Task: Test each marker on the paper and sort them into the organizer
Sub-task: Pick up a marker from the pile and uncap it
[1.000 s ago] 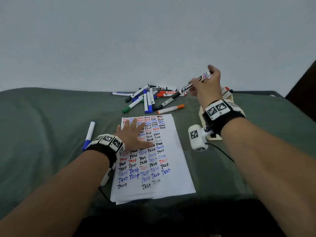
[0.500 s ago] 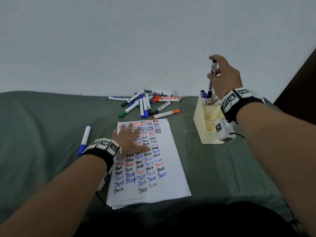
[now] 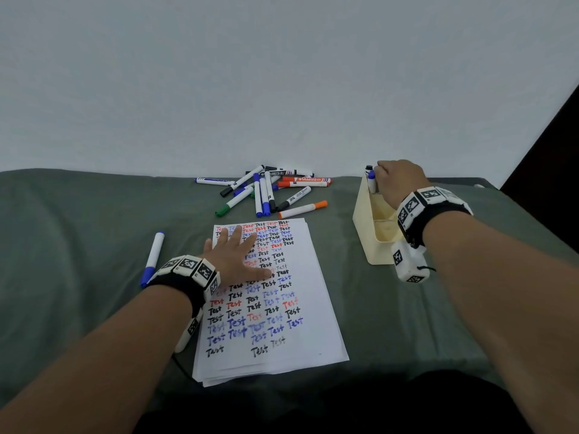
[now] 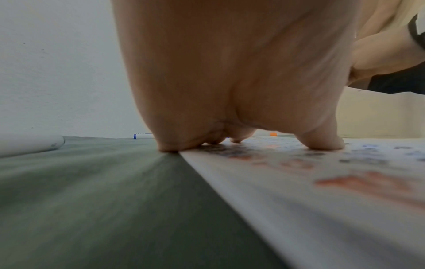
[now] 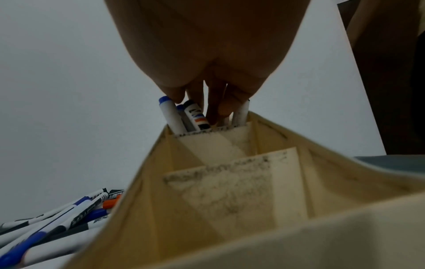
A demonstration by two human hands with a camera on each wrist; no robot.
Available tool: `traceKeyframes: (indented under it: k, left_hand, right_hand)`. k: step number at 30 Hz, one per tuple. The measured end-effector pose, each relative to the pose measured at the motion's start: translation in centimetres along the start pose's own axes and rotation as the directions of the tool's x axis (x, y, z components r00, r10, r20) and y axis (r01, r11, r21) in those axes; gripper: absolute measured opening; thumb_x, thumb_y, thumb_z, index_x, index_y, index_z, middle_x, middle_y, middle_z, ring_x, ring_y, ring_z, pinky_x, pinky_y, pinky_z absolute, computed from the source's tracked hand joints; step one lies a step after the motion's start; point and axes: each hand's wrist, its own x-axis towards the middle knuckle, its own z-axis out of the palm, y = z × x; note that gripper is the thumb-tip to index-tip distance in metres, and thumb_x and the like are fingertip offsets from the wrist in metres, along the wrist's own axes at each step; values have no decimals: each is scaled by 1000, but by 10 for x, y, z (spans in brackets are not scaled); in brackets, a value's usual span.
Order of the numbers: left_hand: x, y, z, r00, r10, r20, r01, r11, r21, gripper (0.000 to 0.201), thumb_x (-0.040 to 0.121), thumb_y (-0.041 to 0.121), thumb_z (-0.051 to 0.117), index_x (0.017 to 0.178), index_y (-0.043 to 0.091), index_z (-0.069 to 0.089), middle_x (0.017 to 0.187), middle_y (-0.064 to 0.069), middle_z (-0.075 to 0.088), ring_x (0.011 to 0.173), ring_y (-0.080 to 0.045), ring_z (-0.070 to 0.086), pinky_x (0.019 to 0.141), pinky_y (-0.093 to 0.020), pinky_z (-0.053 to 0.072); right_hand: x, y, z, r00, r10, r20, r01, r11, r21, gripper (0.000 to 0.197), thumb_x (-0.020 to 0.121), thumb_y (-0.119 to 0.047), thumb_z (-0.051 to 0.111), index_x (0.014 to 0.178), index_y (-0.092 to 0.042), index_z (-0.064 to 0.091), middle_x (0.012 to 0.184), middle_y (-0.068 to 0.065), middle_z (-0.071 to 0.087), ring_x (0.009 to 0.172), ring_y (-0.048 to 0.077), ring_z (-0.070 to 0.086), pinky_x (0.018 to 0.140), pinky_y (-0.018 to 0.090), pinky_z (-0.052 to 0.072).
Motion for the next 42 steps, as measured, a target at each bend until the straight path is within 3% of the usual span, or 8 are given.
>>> traceKeyframes:
  k: [3, 7, 11, 16, 20, 32, 37, 42]
  left_hand:
    - [1, 0, 1, 1000, -1, -1, 1, 1000, -1, 132, 49, 106, 25, 157, 39, -13, 165, 1, -25, 152, -29, -22, 120, -60, -6]
    - [-1, 1, 0, 1000, -2, -12, 2, 1000, -2, 128, 53, 104, 27, 157, 39, -12, 165, 1, -24, 152, -29, -21, 120, -60, -6]
    - [-2, 2, 0, 1000, -2, -8, 2, 1000, -4, 127, 54, 103, 27, 157, 40, -13, 165, 1, -25, 152, -29, -21, 119, -59, -6]
    - [-2, 1, -1, 1000, -5, -7, 5, 1000, -9, 128, 53, 104, 27, 156, 42, -13, 165, 2, -25, 152, -28, -22, 119, -58, -7]
    - [-2, 1, -1, 1000, -3, -3, 3, 1000, -6, 133, 45, 107, 22, 156, 42, -14, 165, 2, -24, 152, -28, -22, 119, -58, -7]
    - [-8, 4, -6, 1000, -6, -18, 6, 1000, -11, 120, 62, 97, 37, 158, 41, -7, 167, 2, -19, 153, -26, -17, 122, -56, -3]
    - [-10, 7, -23, 1000, 8, -18, -9, 999, -31, 120, 58, 101, 38, 159, 40, 14, 169, 5, 5, 154, -20, 8, 123, -47, 14]
    - [15, 8, -63, 995, -9, -99, 17, 996, 83, 82, 77, 90, 42, 144, 43, 43, 147, 7, 50, 131, -19, 50, 109, -47, 41]
  right_hand:
    - [2, -2, -4, 998, 63, 18, -64, 995, 75, 33, 105, -21, 35, 78, -9, 52, 94, 18, 51, 87, 35, 51, 70, 36, 37]
    - [0, -10, -6, 993, -16, -115, 21, 999, 46, 38, 105, -23, 38, 136, -8, 54, 125, 22, 49, 114, 42, 50, 90, 44, 47]
    - [-7, -35, 3, 964, -196, -177, 212, 974, 78, 49, 103, -35, 43, 149, -21, 47, 139, 11, 47, 130, 34, 40, 102, 50, 44]
    - [-23, -70, 34, 912, -339, 232, 311, 938, 151, 76, 100, -58, 47, 162, -24, 18, 168, 7, 18, 155, 26, 14, 124, 47, 19]
    - [-43, -76, 68, 840, -280, 464, 281, 957, 67, 91, 95, -71, 43, 163, -25, 3, 171, 6, -1, 157, 31, -2, 123, 55, 16]
    - [-56, -66, 120, 767, -168, 620, 250, 967, -48, 103, 81, -92, 32, 160, -39, -7, 170, 3, -13, 156, 33, -10, 121, 62, 4]
    - [-55, -64, 127, 758, -163, 632, 258, 964, -61, 107, 77, -94, 35, 159, -41, -9, 170, 2, -16, 155, 33, -13, 121, 61, 1]
    - [-57, -65, 126, 755, -159, 636, 244, 968, -48, 108, 77, -93, 37, 159, -41, -11, 169, 1, -18, 155, 31, -15, 121, 60, -2]
